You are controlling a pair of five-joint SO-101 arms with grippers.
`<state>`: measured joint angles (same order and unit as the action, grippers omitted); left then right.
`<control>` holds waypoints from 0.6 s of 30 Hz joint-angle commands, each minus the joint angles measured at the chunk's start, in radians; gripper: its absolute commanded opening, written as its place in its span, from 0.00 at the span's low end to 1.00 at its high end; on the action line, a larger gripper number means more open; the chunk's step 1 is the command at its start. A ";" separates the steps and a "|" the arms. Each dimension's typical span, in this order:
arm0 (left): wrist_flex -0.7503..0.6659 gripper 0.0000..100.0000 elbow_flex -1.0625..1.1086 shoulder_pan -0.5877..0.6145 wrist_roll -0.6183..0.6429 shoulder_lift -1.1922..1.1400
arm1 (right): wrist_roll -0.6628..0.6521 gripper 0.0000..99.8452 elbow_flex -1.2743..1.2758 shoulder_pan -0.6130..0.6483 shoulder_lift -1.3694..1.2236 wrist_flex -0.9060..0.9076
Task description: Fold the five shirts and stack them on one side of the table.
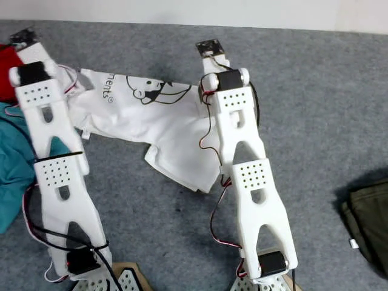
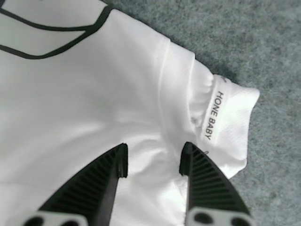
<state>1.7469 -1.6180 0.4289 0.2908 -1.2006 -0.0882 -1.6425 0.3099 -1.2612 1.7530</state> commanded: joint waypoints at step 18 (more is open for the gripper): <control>0.035 0.26 0.527 0.047 -0.049 0.426 | -0.012 0.20 -0.019 0.008 0.197 0.018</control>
<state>1.7729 -1.2436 0.5056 0.2524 -0.9751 -0.0913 -1.6425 0.3115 -1.1784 1.7545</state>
